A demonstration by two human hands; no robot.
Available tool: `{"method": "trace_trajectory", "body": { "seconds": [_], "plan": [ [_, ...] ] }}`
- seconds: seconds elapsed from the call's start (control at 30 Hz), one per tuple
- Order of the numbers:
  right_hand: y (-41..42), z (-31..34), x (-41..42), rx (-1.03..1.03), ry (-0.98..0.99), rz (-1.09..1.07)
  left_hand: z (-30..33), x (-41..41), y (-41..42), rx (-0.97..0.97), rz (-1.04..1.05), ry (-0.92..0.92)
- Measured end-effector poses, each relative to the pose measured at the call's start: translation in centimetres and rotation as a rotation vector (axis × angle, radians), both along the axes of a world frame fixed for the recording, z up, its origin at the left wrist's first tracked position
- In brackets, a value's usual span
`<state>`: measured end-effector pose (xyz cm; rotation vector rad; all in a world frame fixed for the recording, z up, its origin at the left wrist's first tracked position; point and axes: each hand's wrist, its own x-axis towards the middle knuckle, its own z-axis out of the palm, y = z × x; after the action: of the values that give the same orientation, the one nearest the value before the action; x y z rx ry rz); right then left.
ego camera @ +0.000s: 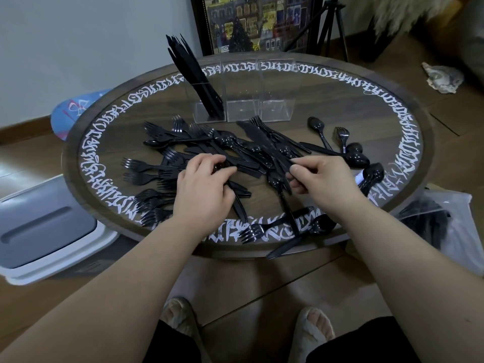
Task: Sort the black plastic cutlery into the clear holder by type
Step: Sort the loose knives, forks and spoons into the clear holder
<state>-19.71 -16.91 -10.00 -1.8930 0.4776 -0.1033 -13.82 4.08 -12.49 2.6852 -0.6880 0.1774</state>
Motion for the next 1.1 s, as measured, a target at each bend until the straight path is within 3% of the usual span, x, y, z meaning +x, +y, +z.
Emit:
{"method": "trace_trajectory", "body": {
  "seconds": [0.1,0.23,0.3,0.43,0.63,0.77,0.9,1.1],
  "plan": [
    [1.3,0.0,0.2,0.063,-0.008,0.121,2.1,-0.3,-1.0,-0.217,0.112,0.151],
    [3.1,0.2,0.5,0.030,0.006,0.318,3.4,-0.3,-1.2,-0.735,0.242,0.591],
    [3.7,0.2,0.7,0.058,-0.003,0.361,3.6,-0.4,-1.2,-0.900,0.296,0.725],
    [4.5,0.1,1.3,0.053,-0.009,0.397,3.4,-0.2,-0.9,-0.933,0.294,0.808],
    [4.3,0.0,2.3,-0.495,-0.047,0.361,3.7,1.8,0.7,-1.049,0.325,0.644],
    [4.3,-1.0,3.4,-0.829,-0.011,0.326,3.4,2.9,2.9,-0.981,0.334,0.484],
    [5.2,-1.9,4.0,-0.932,0.095,0.383,3.0,3.5,3.5,-0.994,0.332,0.444],
    [5.2,-1.9,4.3,-0.949,0.073,0.337,3.0,3.9,3.7,-1.061,0.396,0.617]
  ]
}}
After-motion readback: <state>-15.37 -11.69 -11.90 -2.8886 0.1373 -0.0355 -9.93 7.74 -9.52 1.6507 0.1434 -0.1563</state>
